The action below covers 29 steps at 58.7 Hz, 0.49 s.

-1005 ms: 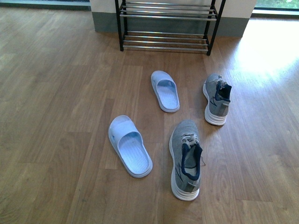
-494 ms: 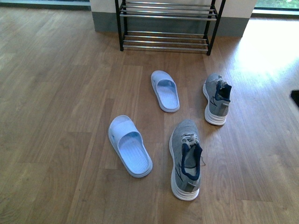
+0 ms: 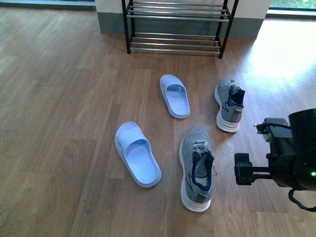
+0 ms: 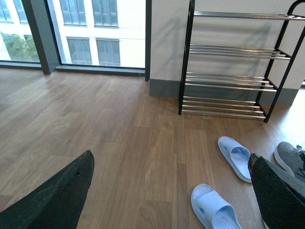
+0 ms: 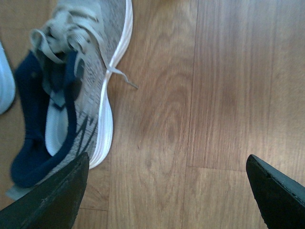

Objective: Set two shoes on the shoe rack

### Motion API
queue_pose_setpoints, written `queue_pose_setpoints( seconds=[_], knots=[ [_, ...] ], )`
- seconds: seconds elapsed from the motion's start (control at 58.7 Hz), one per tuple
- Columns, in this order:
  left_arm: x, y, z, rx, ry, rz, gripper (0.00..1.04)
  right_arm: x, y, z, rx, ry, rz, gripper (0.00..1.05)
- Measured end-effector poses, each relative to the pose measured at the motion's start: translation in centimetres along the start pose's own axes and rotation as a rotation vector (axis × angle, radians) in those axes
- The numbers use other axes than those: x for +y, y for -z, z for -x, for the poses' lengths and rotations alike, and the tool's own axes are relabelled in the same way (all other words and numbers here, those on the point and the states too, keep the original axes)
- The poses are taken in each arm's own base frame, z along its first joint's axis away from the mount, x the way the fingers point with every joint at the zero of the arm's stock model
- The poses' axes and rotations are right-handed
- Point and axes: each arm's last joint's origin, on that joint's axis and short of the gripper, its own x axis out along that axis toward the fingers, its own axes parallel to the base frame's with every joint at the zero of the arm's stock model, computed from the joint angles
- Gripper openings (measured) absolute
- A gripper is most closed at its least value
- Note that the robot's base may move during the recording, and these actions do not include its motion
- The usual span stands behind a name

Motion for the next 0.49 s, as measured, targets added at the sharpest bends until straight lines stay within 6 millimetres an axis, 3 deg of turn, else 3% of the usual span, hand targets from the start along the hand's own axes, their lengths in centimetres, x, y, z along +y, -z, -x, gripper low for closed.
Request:
queue_pose_setpoints(
  seconds=[0.17, 0.494],
  knots=[
    [0.0, 0.0, 0.0, 0.000, 0.000, 0.000, 0.95, 0.2, -0.2, -3.6, 0.067, -0.017, -0.046, 0.95],
    [0.0, 0.0, 0.0, 0.000, 0.000, 0.000, 0.95, 0.6, -0.4, -7.3, 0.127, -0.071, -0.107, 0.95]
  ],
)
